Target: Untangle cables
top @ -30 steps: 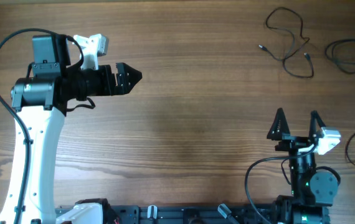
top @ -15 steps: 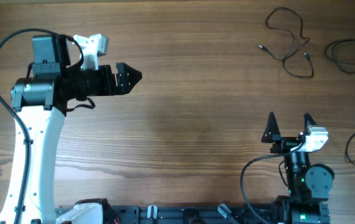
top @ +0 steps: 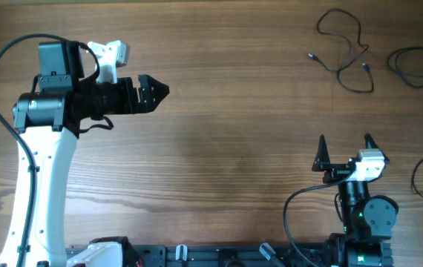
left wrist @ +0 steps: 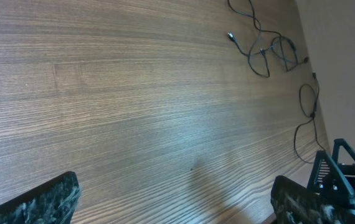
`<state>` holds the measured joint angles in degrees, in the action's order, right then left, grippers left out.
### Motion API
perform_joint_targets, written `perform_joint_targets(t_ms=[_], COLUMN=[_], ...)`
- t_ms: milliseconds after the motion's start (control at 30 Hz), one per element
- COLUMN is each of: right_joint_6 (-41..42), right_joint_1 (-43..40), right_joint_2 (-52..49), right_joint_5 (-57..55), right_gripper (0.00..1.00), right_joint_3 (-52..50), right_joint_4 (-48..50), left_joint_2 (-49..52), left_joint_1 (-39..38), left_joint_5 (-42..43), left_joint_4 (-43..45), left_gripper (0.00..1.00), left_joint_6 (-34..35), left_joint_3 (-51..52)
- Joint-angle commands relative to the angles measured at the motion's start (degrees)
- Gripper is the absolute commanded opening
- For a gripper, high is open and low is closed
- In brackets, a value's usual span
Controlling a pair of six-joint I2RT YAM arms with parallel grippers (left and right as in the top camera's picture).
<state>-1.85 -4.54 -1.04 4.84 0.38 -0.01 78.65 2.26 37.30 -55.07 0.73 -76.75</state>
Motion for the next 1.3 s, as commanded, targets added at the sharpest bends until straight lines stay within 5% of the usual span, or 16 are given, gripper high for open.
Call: perform_joint_targets(t_ms=[0,600,1000,1267], right_joint_6=[-1.0,-1.0,-1.0,-1.0], right_joint_1=[0.2,0.2,0.2,0.2], right_joint_2=[0.8,0.8,0.8,0.8], right_joint_5=[-0.9,-0.9,-0.9,-0.9], right_gripper=[1.00,1.00,1.00,1.00], right_joint_3=[-0.1,-0.1,-0.1,-0.1], right_joint_4=[0.1,0.1,0.1,0.1], left_joint_2=[-0.2,-5.4,-49.9,-71.8], left_joint_1=[0.1,-2.2,-2.7,-0.9], left_joint_5=[-0.3,-6.4,-7.3,-13.4], left_joint_4=[0.1,4.2,36.6,40.3], left_gripper=[1.00,1.00,1.00,1.00], left_joint_6=[-0.3,-0.3,2.3,10.7], left_joint_3=[-0.1,4.8,48.7,62.4])
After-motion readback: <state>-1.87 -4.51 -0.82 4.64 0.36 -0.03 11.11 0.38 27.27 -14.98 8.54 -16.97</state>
